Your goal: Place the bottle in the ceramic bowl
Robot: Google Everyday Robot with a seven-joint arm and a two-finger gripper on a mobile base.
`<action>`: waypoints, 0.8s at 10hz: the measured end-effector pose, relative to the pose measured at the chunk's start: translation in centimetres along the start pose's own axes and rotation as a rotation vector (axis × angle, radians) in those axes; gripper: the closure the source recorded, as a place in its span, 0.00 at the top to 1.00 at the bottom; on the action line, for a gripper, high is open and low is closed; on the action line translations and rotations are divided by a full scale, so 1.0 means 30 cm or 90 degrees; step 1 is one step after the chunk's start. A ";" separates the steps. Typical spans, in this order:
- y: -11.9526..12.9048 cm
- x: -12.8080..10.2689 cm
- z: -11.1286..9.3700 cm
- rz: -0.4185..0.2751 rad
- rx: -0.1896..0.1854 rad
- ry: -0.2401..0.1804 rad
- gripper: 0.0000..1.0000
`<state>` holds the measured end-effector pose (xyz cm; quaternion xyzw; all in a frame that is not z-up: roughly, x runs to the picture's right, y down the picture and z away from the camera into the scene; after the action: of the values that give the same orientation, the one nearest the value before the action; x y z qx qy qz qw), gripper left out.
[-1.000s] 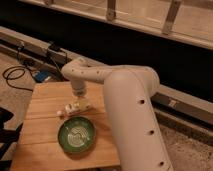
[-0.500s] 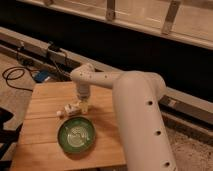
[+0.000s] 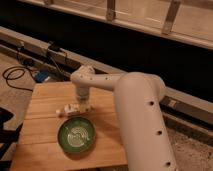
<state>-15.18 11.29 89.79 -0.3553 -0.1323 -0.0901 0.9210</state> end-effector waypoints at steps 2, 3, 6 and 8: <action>-0.009 -0.005 -0.031 0.002 0.015 -0.001 0.02; -0.014 -0.001 -0.055 0.008 0.026 0.003 0.00; 0.003 0.028 -0.215 0.023 0.066 0.034 0.00; 0.077 0.069 -0.309 0.033 0.076 0.066 0.00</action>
<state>-10.96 6.55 82.38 -0.2982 -0.0805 -0.0765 0.9480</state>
